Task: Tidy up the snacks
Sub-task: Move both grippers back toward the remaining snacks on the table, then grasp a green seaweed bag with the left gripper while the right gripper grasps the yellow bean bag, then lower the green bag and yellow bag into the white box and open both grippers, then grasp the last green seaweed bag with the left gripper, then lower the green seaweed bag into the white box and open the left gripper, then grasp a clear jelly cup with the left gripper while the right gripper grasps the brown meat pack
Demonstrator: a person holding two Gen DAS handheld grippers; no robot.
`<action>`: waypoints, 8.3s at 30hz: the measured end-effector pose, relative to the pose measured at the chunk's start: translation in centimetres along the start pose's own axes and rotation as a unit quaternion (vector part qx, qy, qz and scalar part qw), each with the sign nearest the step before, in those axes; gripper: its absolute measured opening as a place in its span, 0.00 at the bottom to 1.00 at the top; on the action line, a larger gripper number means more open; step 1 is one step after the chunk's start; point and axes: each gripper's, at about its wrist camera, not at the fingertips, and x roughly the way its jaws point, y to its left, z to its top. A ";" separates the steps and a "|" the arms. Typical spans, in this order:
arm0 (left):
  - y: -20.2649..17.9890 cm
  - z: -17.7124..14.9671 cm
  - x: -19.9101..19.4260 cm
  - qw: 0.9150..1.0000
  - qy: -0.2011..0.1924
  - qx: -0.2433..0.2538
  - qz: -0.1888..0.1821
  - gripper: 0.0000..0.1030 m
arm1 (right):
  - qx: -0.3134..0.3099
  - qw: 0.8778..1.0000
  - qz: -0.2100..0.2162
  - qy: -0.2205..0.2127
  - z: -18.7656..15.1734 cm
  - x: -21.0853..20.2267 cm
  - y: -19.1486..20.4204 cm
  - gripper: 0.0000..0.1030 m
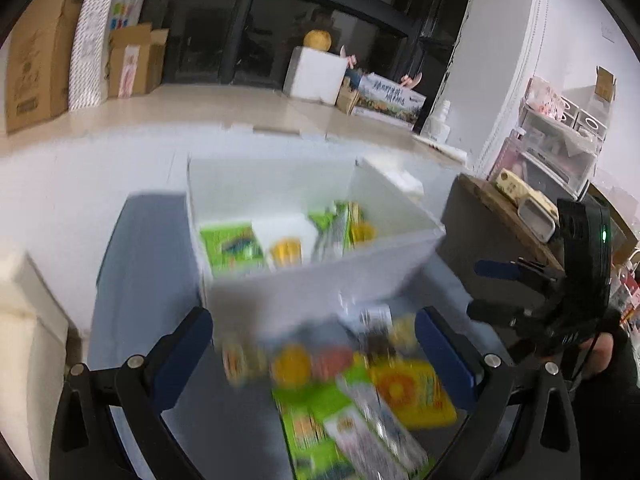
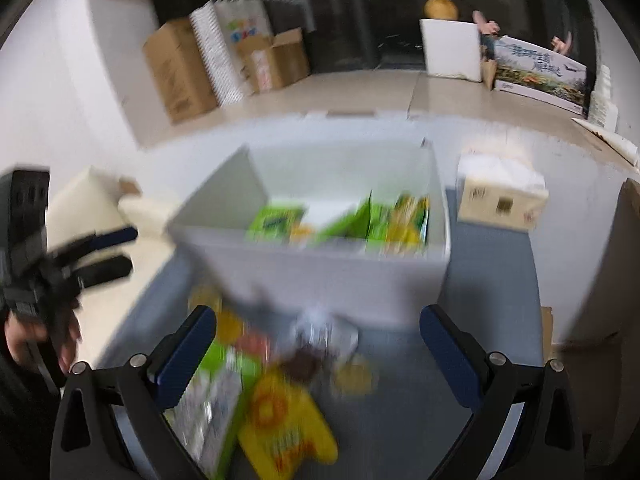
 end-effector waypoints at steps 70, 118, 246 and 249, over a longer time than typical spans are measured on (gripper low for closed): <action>-7.8 -7.6 3.7 0.994 0.080 0.071 0.035 0.69 | -0.023 0.999 0.015 -0.026 -9.3 -6.4 -1.3 0.57; 0.5 5.1 3.2 0.997 -0.020 -0.006 0.068 1.00 | 0.070 0.990 0.061 -0.104 8.4 -1.7 -3.2 1.00; 0.1 -4.2 -0.3 0.998 0.011 -0.046 0.043 1.00 | 0.045 0.998 -0.027 0.035 -5.0 4.7 1.3 1.00; 0.0 -5.2 -0.4 0.998 0.019 -0.046 0.042 1.00 | 0.029 0.997 -0.049 0.047 -5.5 6.2 1.7 1.00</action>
